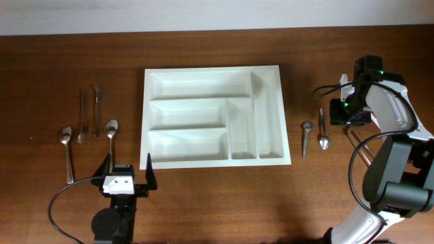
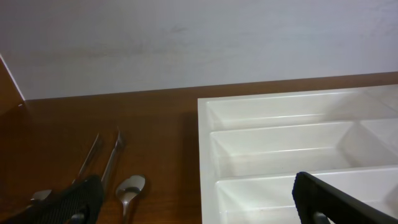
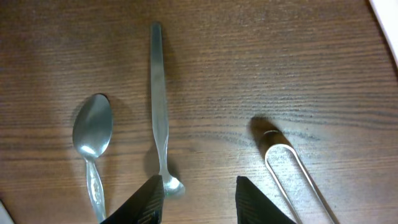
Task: Pack container
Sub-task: 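Move the right gripper over the right-side spoons and grasp a metal spoon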
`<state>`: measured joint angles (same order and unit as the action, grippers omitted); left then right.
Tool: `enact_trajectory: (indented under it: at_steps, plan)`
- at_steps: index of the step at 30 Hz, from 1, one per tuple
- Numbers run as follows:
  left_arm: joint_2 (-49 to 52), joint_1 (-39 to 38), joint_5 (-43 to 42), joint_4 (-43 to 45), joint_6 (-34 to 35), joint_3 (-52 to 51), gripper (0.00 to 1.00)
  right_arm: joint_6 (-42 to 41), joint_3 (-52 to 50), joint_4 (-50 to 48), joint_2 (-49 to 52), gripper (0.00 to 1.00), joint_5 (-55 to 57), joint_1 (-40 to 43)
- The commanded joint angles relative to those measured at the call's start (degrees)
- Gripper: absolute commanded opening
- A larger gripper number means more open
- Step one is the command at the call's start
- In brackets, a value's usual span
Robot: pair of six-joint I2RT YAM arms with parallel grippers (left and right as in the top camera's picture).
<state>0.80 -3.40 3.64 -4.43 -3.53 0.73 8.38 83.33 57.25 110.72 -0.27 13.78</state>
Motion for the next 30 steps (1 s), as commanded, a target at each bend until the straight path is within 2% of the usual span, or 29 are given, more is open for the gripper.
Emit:
enact_trajectory:
  at_steps: [1,23,30]
  plan:
    - [-0.44,0.24,0.63,0.07,-0.87,-0.2,0.99,0.61,-1.46,-0.83,1.14,0.38,-2.12,-0.37]
    - [-0.46,0.24,0.63,0.07,-0.87,-0.2,0.99,0.59,-4.11,-3.54,5.18,0.38,-3.78,-2.14]
    - [-0.44,0.24,0.63,0.07,-0.87,-0.2,0.99,0.28,-7.06,-6.4,5.18,0.35,-3.8,-2.14]
